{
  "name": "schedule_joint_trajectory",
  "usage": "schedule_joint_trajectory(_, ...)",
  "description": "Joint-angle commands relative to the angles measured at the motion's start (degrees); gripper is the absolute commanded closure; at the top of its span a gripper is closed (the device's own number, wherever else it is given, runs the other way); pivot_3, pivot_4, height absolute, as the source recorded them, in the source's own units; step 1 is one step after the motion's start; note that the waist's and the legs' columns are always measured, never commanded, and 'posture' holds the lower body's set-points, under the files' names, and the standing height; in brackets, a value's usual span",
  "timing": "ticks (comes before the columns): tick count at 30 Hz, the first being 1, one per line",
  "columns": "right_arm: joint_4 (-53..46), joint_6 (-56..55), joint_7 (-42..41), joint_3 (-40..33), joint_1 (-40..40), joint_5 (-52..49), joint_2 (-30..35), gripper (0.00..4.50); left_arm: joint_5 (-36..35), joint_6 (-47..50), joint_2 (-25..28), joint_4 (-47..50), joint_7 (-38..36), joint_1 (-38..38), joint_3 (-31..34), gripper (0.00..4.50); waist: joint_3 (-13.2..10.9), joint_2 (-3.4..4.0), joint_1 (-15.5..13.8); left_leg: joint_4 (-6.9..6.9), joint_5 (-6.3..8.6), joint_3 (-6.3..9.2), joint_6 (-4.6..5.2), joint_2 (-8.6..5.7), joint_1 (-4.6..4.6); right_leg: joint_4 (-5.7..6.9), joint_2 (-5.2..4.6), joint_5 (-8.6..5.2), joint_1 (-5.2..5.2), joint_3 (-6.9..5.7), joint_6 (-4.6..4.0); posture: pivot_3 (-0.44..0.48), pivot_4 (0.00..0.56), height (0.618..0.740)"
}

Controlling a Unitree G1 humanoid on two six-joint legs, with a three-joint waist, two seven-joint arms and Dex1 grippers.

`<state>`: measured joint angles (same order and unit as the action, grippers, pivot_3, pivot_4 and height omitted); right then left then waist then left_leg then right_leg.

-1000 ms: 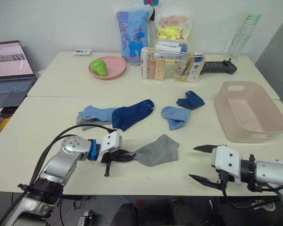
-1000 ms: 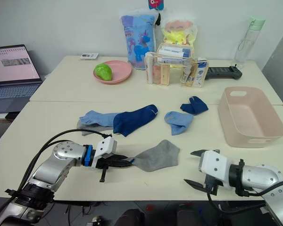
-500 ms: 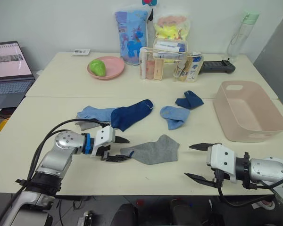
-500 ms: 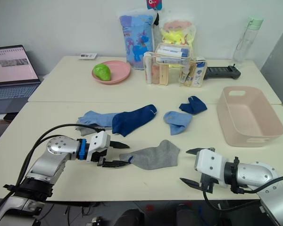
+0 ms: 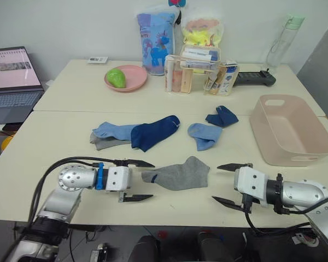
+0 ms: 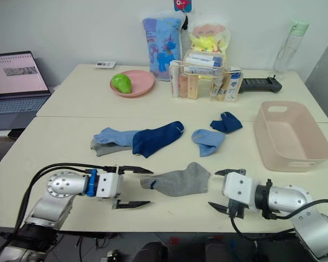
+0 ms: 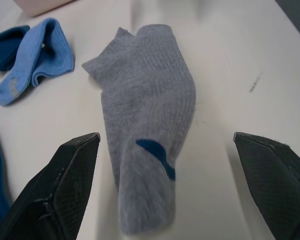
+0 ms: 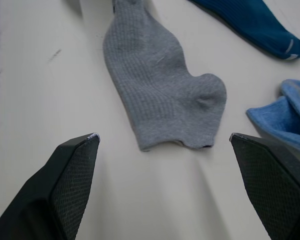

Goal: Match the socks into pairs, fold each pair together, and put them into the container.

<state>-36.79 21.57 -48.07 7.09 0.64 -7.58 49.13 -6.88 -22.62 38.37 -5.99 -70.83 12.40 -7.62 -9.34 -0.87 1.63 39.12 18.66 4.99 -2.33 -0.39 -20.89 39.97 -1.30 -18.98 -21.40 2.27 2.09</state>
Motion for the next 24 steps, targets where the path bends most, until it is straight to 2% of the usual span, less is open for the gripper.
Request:
schedule_joint_trajectory(1,2.6,-3.9,1.2,3.1,-3.2,3.2,-2.3,0.00,2.6,-0.7,-1.1,-0.7,3.2,1.5,-1.4,0.41,0.0,0.00,0.0,-0.01,0.00,0.01,0.00,0.01,0.00,0.01,0.01,0.00,-0.02,-0.01,0.00,0.000,0.150,0.703)
schedule_joint_trajectory(3,4.5,-5.4,1.1,4.7,-4.6,4.7,-3.3,0.00,3.3,-0.6,-1.6,-0.5,3.8,1.6,-2.5,0.89,0.0,0.00,0.1,-0.02,0.00,0.00,0.00,0.02,0.00,0.02,0.02,0.00,-0.03,-0.02,0.00,0.000,0.150,0.703)
schedule_joint_trajectory(11,12.5,-11.6,-1.8,11.3,-8.2,8.9,-6.0,0.00,6.6,-0.9,-1.3,-1.1,5.2,1.5,-5.7,3.36,0.0,0.00,0.1,-0.01,0.00,-0.02,0.00,0.01,0.03,0.03,0.02,0.00,-0.01,-0.03,0.00,0.000,0.150,0.703)
schedule_joint_trajectory(15,16.2,-13.7,-2.3,13.1,-9.5,11.1,-7.0,1.19,6.3,-1.1,-0.8,-1.5,5.5,1.8,-5.7,4.50,0.0,0.00,0.1,0.02,0.00,-0.03,0.00,0.00,0.02,0.04,0.01,0.00,-0.01,-0.02,0.00,0.000,0.150,0.703)
schedule_joint_trajectory(19,18.4,-11.9,-3.3,13.0,-11.3,10.4,-8.2,2.61,5.5,-1.1,-0.2,-1.6,4.6,2.4,-5.9,4.50,0.0,0.00,0.1,0.02,0.00,-0.03,0.00,0.01,0.03,0.05,0.01,0.00,-0.01,-0.04,0.00,0.000,0.150,0.703)
schedule_joint_trajectory(24,17.8,-4.3,-3.6,10.9,-12.8,6.7,-10.8,4.30,1.7,1.6,-0.6,-1.5,1.7,4.2,-5.8,4.50,0.0,0.01,0.1,0.02,0.00,0.02,-0.01,0.02,0.01,0.06,0.02,0.00,-0.02,-0.04,0.00,0.000,0.150,0.703)
